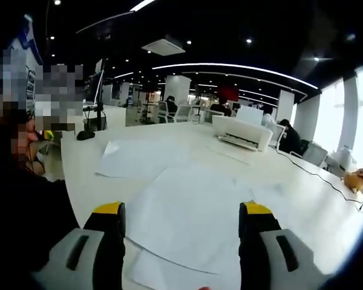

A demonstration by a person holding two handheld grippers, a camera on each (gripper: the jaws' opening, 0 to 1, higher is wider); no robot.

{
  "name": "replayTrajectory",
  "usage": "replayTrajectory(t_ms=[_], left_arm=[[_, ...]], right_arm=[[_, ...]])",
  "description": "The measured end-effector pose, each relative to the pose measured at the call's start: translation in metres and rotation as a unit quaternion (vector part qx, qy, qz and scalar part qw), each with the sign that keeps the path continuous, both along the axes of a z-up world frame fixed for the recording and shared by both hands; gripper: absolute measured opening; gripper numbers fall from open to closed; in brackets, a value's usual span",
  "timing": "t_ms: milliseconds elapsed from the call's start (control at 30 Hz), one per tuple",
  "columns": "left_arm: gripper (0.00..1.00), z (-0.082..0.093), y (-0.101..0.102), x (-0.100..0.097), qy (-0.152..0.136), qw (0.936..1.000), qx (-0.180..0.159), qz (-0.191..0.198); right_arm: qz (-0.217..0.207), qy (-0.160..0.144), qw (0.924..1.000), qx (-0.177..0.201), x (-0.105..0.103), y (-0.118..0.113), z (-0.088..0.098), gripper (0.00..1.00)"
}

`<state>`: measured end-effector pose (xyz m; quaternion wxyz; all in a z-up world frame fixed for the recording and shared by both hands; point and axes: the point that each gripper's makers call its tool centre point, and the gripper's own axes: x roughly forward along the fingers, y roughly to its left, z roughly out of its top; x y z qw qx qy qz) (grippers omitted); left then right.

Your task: Organize the stack of printing papers by aligning and flattening the scattered papers on the table

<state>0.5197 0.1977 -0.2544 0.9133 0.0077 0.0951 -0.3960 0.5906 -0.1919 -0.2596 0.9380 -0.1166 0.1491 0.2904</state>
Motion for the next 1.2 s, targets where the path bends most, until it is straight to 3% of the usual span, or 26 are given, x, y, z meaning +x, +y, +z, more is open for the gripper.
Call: replayTrajectory(t_ms=[800, 1200], left_arm=[[0.65, -0.002, -0.002, 0.000, 0.003, 1.0000, 0.001, -0.004], [0.65, -0.004, -0.002, 0.000, 0.004, 1.0000, 0.000, -0.004]], right_arm=[[0.001, 0.003, 1.0000, -0.004, 0.009, 0.000, 0.002, 0.72], [0.018, 0.010, 0.9998, -0.001, 0.016, 0.013, 0.003, 0.72]])
